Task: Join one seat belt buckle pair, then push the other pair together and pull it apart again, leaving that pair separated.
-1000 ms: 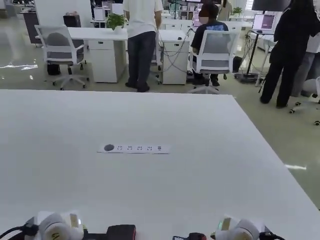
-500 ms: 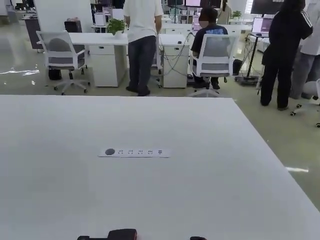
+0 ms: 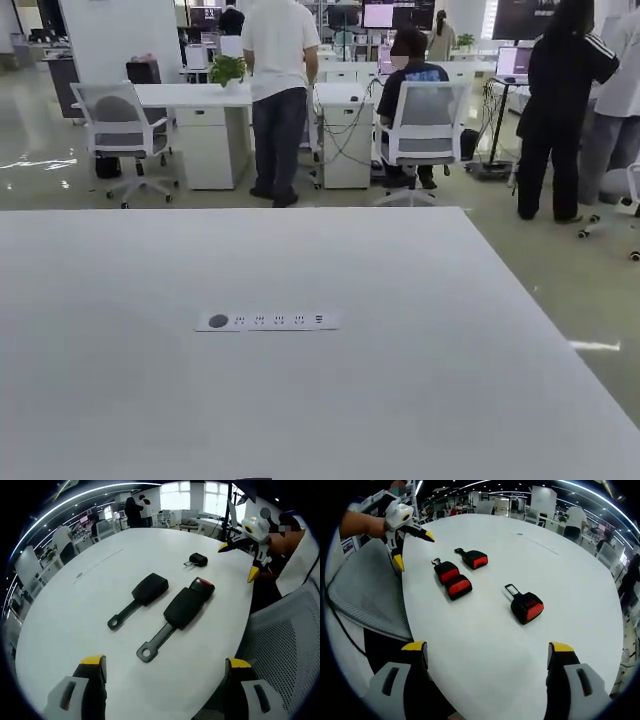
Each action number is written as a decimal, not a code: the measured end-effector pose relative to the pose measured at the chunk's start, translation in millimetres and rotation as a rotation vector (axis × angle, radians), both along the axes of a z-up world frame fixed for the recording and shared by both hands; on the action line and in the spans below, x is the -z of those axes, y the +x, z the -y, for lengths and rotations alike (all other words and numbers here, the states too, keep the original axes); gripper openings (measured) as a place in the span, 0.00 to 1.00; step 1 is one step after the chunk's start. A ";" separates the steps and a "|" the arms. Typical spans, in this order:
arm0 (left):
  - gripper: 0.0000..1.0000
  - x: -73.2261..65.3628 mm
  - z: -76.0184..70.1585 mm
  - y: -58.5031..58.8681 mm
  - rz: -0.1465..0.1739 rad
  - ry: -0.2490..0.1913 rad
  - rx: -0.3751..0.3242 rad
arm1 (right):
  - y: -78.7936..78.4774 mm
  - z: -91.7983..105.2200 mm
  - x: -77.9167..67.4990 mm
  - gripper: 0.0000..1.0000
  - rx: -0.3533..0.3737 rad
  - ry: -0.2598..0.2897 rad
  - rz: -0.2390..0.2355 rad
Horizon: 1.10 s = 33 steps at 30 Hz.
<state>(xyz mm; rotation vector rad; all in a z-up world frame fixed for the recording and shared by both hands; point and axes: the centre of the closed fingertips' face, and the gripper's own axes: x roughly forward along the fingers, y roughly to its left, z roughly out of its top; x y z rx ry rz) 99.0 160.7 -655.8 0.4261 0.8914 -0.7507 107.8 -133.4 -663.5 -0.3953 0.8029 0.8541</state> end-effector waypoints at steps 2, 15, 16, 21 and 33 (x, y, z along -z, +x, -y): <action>1.00 0.0 0.7 -3.1 0.000 -0.003 -0.006 | 0.3 -0.5 1.7 0.99 0.005 0.004 -0.003; 1.00 5.3 5.2 -23.7 -0.009 -0.010 -0.024 | -17.3 -6.5 11.6 0.99 -0.011 -0.012 -0.031; 1.00 6.6 4.2 -25.0 -0.011 -0.008 -0.022 | -17.3 -6.6 12.4 0.99 -0.012 -0.011 -0.031; 1.00 10.2 0.7 -26.6 -0.020 -0.003 -0.016 | -17.0 -7.2 15.1 0.99 -0.013 -0.011 -0.032; 1.00 4.6 3.3 -16.8 0.005 0.006 0.009 | -10.8 -7.1 9.6 0.99 -0.011 -0.015 -0.019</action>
